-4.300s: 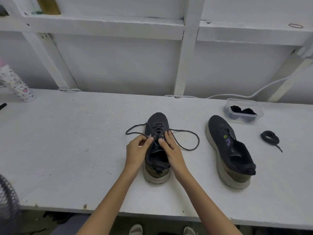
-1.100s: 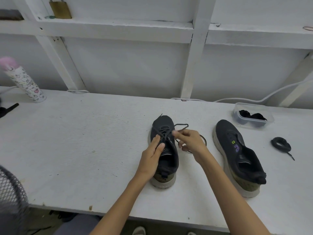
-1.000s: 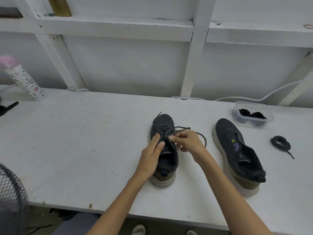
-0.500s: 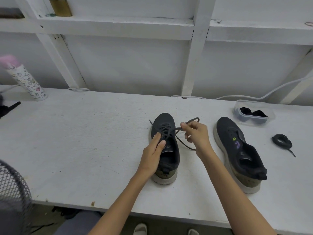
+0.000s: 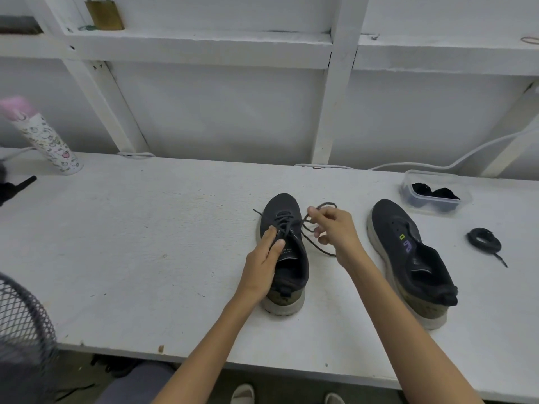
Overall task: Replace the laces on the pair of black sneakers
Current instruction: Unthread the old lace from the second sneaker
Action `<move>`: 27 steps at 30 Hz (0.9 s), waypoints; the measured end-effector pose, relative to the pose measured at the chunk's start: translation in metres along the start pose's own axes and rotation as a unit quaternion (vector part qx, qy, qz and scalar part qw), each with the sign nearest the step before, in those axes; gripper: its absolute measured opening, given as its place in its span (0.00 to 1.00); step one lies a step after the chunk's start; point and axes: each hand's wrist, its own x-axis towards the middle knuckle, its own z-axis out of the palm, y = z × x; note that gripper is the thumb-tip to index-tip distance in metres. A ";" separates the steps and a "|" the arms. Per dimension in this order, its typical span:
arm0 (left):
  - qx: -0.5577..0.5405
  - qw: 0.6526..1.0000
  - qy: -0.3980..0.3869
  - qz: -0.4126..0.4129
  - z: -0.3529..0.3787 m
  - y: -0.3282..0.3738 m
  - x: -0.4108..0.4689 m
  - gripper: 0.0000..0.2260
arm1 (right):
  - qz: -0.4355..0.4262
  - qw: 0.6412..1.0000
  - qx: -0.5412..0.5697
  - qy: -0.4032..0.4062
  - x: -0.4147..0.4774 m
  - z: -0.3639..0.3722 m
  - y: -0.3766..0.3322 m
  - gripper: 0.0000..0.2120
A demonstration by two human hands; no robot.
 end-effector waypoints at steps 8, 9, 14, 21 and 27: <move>-0.002 1.000 -0.002 0.006 0.000 0.000 -0.001 0.22 | -0.026 0.998 0.020 0.057 -0.005 0.004 0.006 0.09; -0.002 1.000 -0.002 0.007 0.000 0.000 -0.001 0.22 | -0.020 0.997 0.044 0.065 -0.004 0.004 0.006 0.08; 0.003 1.000 0.000 0.011 -0.001 -0.002 0.000 0.22 | 0.005 0.994 -0.070 -0.080 -0.012 0.006 0.015 0.12; 0.001 1.000 -0.010 0.007 -0.001 -0.001 -0.001 0.23 | -0.013 0.995 0.052 0.087 0.000 0.004 0.017 0.09; -0.018 1.000 -0.003 0.011 -0.002 -0.002 0.000 0.23 | 0.041 0.990 0.067 0.120 -0.001 -0.004 0.025 0.17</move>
